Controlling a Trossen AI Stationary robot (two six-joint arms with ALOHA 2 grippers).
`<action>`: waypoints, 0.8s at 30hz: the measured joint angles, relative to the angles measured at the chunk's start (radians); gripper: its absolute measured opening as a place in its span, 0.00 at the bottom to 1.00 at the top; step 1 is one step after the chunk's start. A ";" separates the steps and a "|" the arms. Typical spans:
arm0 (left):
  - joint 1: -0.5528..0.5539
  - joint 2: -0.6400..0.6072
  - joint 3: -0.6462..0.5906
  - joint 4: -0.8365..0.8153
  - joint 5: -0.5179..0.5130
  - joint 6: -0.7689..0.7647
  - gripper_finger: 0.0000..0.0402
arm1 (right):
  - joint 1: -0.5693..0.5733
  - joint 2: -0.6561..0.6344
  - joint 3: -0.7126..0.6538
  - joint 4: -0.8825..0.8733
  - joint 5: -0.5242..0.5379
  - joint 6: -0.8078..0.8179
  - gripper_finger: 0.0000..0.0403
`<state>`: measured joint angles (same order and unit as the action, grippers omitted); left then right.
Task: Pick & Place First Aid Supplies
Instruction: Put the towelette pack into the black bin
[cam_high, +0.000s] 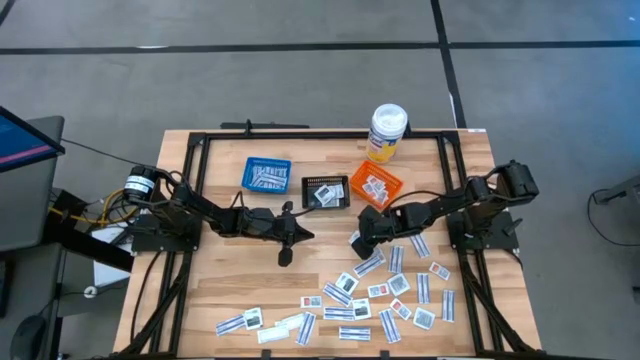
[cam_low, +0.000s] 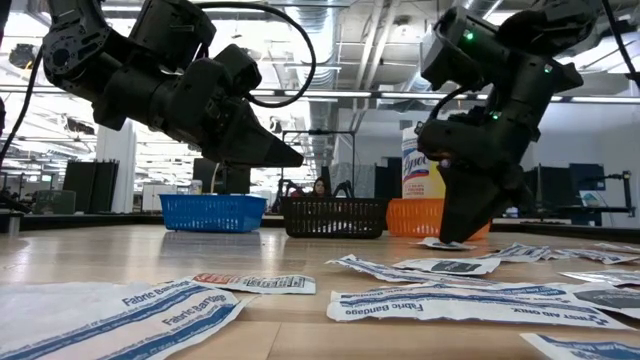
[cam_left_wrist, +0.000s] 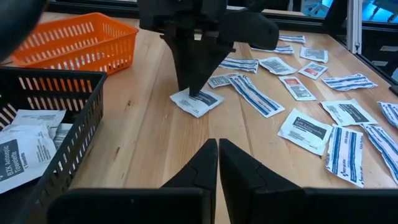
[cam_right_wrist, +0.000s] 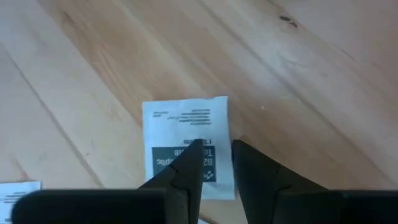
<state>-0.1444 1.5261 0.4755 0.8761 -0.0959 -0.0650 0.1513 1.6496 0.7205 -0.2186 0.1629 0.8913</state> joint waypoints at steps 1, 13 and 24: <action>0.000 0.000 0.000 0.000 0.000 0.000 0.04 | 0.000 0.014 0.000 0.004 -0.004 0.000 0.20; 0.000 0.000 0.000 0.000 0.000 0.000 0.04 | -0.001 0.028 0.094 -0.106 -0.039 -0.132 0.04; -0.023 0.000 0.000 0.001 0.000 0.000 0.04 | -0.022 -0.028 0.316 -0.195 0.071 -0.441 0.01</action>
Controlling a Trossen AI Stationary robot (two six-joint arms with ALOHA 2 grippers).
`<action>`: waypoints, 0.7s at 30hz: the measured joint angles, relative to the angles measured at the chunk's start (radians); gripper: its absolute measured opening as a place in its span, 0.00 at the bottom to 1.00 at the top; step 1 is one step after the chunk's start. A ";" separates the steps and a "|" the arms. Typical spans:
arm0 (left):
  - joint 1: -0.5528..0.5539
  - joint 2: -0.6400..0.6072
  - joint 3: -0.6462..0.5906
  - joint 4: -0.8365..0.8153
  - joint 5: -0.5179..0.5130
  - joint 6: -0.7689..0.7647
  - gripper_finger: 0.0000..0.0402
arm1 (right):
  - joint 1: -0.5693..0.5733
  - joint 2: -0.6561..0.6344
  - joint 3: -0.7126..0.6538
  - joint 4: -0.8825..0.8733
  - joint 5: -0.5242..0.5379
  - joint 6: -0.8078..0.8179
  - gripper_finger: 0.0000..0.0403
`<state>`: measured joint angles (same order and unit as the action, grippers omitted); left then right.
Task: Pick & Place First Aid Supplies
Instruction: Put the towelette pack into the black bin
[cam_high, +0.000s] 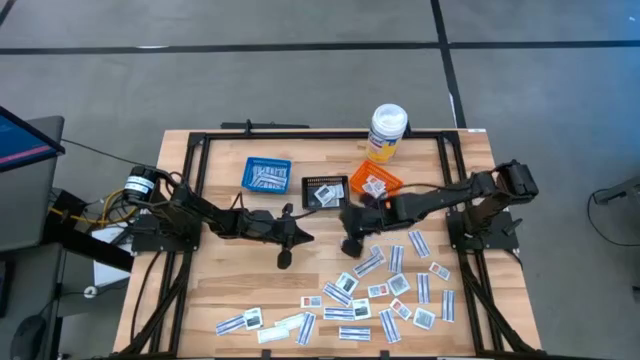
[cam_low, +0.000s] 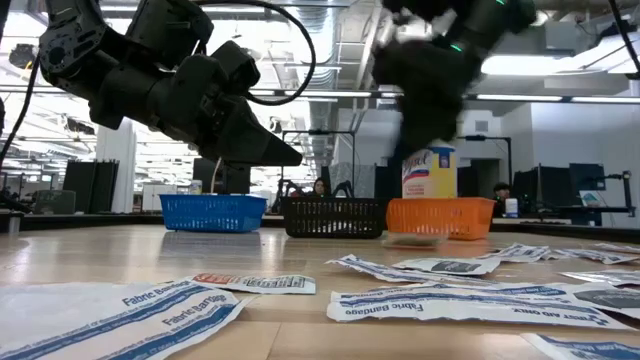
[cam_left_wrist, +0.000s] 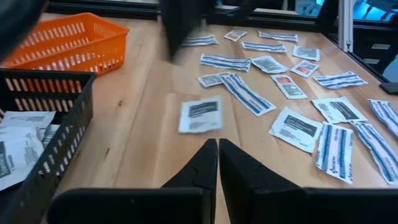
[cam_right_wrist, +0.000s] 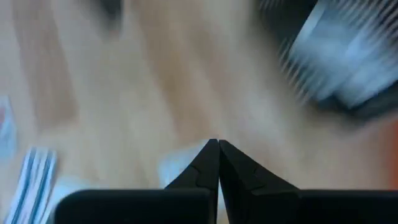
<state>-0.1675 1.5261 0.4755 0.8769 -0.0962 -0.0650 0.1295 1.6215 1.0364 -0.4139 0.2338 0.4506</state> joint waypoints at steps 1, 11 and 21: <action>-0.008 0.000 0.000 0.005 0.000 0.000 0.04 | -0.019 -0.003 0.025 0.002 0.039 -0.023 0.01; -0.097 0.000 -0.001 0.015 0.001 0.008 0.04 | -0.115 -0.003 0.106 -0.052 -0.165 -0.189 0.01; -0.097 0.000 0.000 0.008 0.001 0.008 0.04 | 0.068 0.071 0.104 -0.036 -0.053 -0.195 0.11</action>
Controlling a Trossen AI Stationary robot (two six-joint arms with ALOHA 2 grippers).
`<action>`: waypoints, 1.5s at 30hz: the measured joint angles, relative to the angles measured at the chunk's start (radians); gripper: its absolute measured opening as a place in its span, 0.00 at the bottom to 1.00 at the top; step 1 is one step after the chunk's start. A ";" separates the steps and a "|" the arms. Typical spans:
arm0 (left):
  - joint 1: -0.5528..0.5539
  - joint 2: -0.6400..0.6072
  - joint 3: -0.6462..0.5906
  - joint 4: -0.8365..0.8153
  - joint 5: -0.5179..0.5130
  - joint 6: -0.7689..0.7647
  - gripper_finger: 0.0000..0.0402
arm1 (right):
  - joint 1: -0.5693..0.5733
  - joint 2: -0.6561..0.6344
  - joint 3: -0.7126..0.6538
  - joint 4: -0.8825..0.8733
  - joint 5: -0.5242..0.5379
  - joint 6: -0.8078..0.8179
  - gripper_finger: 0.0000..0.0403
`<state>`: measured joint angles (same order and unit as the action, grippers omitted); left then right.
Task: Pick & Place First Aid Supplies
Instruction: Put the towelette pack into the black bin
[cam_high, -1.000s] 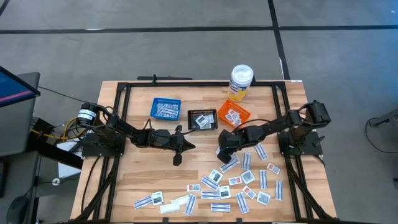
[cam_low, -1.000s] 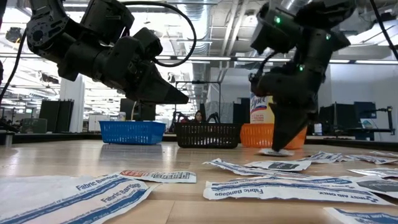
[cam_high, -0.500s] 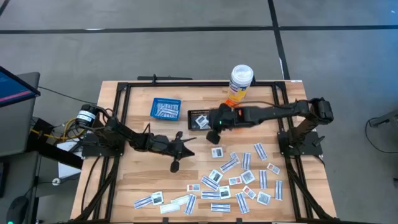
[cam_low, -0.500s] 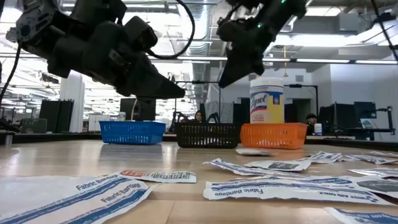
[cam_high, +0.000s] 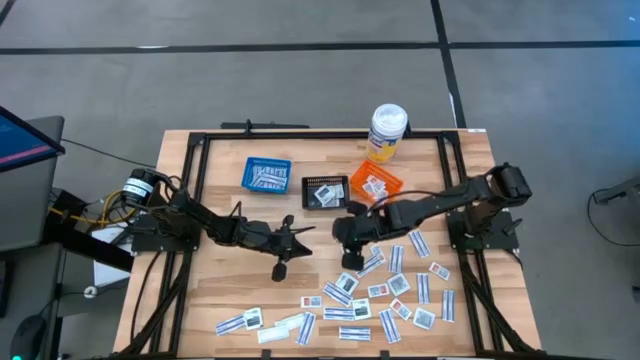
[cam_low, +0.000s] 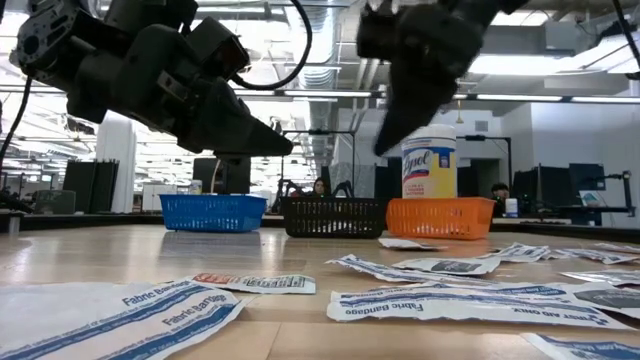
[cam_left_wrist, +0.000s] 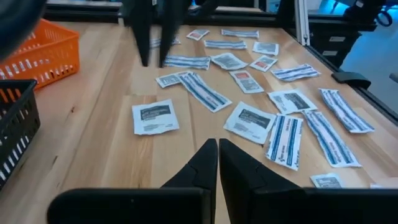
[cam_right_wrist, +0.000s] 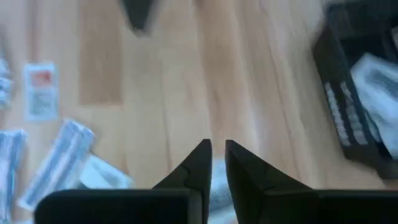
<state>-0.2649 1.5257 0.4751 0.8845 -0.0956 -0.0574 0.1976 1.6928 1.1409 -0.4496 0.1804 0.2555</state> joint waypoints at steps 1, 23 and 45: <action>0.000 0.000 0.000 -0.005 0.000 0.000 0.04 | 0.000 0.006 0.003 0.015 -0.003 -0.020 0.12; -0.002 -0.001 0.000 -0.054 0.000 -0.005 0.04 | -0.091 0.210 0.003 -0.068 -0.157 -0.028 0.44; -0.002 0.000 0.000 -0.054 0.000 -0.004 0.04 | -0.087 0.210 0.004 -0.098 -0.184 0.016 0.01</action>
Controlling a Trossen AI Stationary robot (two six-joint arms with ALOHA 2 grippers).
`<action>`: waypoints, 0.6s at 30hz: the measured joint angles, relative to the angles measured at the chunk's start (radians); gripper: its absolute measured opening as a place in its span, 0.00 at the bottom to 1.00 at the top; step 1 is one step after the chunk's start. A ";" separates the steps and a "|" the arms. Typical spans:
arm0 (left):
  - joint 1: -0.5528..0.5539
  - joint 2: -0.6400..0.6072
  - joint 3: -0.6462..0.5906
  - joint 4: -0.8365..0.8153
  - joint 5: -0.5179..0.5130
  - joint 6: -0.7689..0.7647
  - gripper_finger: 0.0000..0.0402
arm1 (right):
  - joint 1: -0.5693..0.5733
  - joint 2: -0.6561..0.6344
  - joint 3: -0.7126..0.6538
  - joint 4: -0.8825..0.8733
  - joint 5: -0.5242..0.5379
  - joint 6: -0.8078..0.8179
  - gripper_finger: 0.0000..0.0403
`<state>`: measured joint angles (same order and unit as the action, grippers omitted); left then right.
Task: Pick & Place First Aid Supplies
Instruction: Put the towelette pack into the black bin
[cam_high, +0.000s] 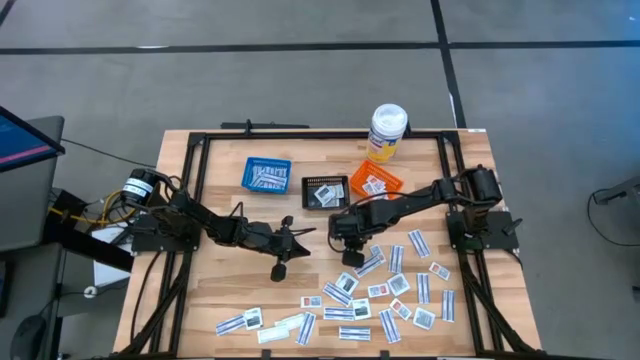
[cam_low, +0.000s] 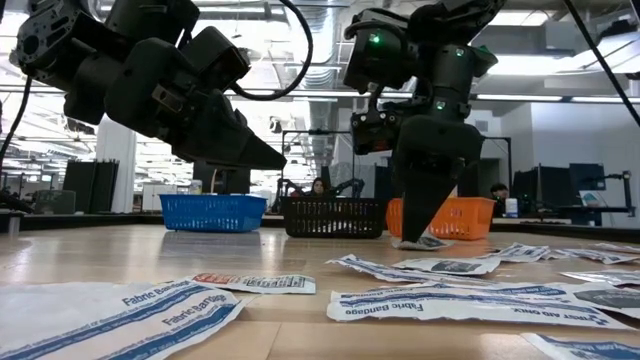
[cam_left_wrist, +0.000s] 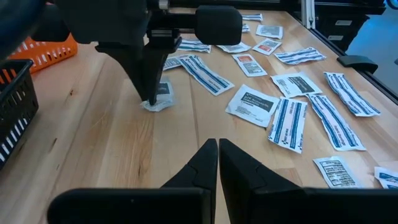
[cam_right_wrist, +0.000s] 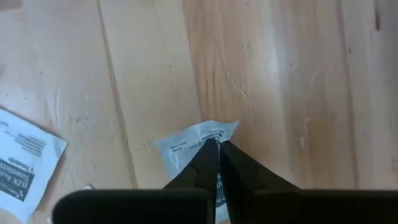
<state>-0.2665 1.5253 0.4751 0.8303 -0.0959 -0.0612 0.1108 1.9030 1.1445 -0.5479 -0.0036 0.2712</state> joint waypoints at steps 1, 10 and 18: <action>0.000 0.000 0.000 0.000 0.000 0.000 0.04 | 0.000 0.001 0.006 -0.003 0.000 0.014 0.02; 0.001 0.001 0.000 0.000 0.000 -0.051 0.04 | -0.007 -0.061 0.087 0.028 0.097 0.036 0.01; 0.031 0.001 0.000 0.007 -0.010 -0.164 0.09 | 0.044 -0.027 0.086 0.249 0.269 -0.200 0.03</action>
<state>-0.2355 1.5261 0.4751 0.8370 -0.1055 -0.2253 0.1544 1.8764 1.2308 -0.2989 0.2659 0.0710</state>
